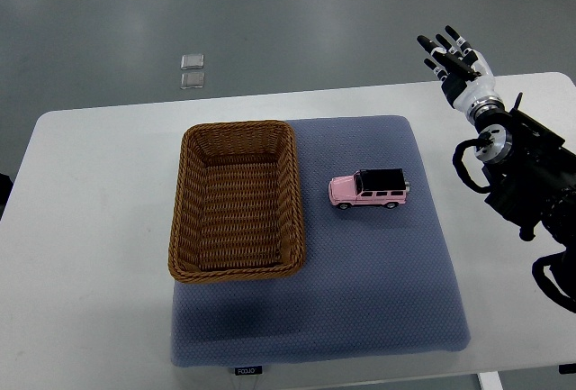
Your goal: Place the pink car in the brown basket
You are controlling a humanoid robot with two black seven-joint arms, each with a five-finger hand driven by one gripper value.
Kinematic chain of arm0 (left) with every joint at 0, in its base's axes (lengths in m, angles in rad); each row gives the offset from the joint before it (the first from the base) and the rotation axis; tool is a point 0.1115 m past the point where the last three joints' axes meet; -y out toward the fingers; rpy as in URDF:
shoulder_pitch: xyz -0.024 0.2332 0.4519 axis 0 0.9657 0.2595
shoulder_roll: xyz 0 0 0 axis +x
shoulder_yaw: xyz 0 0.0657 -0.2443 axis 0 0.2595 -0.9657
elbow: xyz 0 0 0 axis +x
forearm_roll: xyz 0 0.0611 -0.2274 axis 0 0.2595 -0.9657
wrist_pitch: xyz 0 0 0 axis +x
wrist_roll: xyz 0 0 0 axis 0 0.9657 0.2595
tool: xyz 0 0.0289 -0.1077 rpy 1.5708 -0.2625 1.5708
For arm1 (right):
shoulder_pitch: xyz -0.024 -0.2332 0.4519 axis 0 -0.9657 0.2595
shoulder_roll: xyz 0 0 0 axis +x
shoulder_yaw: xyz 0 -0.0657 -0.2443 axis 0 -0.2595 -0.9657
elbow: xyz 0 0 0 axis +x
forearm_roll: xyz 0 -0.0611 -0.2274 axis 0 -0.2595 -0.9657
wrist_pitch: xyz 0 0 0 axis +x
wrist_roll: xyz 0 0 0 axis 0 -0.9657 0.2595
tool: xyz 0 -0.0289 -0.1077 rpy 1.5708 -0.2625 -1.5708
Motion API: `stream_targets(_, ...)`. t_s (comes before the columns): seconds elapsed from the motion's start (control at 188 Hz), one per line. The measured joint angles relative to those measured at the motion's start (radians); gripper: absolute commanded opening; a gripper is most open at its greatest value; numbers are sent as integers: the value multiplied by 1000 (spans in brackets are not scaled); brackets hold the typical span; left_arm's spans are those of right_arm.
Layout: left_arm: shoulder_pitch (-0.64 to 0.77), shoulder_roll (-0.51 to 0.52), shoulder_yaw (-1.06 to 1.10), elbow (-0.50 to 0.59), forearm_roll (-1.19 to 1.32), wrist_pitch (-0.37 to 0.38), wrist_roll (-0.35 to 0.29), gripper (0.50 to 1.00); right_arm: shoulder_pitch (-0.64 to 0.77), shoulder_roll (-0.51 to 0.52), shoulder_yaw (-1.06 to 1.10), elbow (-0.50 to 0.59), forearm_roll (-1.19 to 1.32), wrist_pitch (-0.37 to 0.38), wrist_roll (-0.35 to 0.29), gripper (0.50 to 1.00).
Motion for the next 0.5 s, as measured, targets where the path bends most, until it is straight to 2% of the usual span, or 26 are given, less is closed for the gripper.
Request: stream_targets(0.501, 3, 0, -1, 3, 0, 0, 0, 1000, 1, 0, 3, 0, 1, 0, 0, 913)
